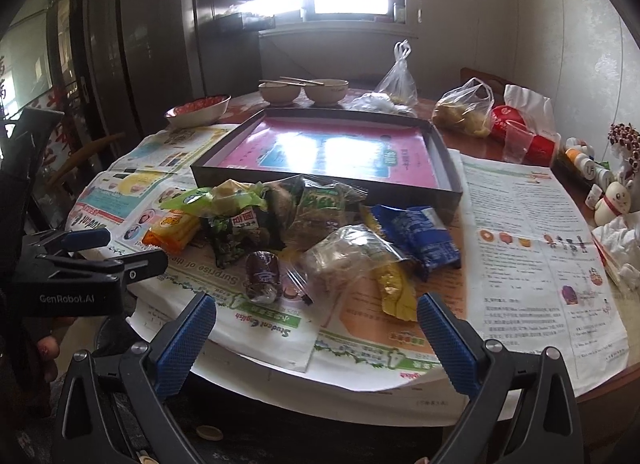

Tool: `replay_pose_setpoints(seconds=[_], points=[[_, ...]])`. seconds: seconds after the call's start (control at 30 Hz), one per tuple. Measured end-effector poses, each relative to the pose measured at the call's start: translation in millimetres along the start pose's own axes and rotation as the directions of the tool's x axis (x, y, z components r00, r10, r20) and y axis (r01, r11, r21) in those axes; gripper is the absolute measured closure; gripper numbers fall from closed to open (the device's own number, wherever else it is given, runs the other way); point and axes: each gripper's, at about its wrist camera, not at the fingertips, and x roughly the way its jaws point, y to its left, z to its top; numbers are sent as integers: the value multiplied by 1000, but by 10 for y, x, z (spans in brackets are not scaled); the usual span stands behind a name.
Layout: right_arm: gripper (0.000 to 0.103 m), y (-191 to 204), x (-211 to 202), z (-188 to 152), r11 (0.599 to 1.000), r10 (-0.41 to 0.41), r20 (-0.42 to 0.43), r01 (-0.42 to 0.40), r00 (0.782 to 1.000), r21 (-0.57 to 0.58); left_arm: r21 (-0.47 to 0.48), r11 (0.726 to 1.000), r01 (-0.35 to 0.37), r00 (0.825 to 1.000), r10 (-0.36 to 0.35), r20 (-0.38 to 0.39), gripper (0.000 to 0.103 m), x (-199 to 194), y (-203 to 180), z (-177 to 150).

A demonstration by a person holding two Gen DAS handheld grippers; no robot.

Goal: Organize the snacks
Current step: 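Grasp the brown wrapped snack with the right tool while the left tool grasps the orange rice-cracker bag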

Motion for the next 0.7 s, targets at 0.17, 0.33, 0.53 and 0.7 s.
replay_pose_setpoints(seconds=[0.17, 0.33, 0.53, 0.7], points=[[6, 100, 87, 44, 999, 26, -19, -26, 999, -26, -14, 999, -34, 999, 34, 5, 1, 68, 108, 77], [18, 192, 220, 87, 997, 52, -53, -54, 997, -47, -22, 1000, -1, 1000, 0, -17, 1, 168, 115, 154], [39, 285, 347, 117, 994, 71, -82, -77, 994, -79, -16, 1000, 18, 999, -19, -28, 1, 263, 76, 234], [50, 370, 396, 136, 990, 72, -83, -81, 994, -116, -11, 999, 33, 999, -34, -37, 1, 331, 81, 272]])
